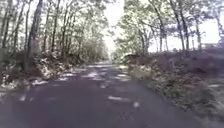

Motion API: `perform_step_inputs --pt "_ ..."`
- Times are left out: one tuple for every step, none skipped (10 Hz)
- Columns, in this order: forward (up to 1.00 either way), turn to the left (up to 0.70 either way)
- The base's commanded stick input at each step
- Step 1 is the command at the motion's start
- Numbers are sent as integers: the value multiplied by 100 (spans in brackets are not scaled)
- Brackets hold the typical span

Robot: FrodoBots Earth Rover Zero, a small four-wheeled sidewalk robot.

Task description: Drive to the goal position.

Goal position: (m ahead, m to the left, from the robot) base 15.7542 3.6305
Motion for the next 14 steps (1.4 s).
perform_step_inputs --pt "45 0" --pt "45 0" --pt "45 0" --pt "45 0" --pt "45 0" --pt "45 0" --pt "45 0" --pt "45 0" --pt "45 0" --pt "45 0" --pt "45 0" --pt "45 0" --pt "45 0" --pt "45 0"
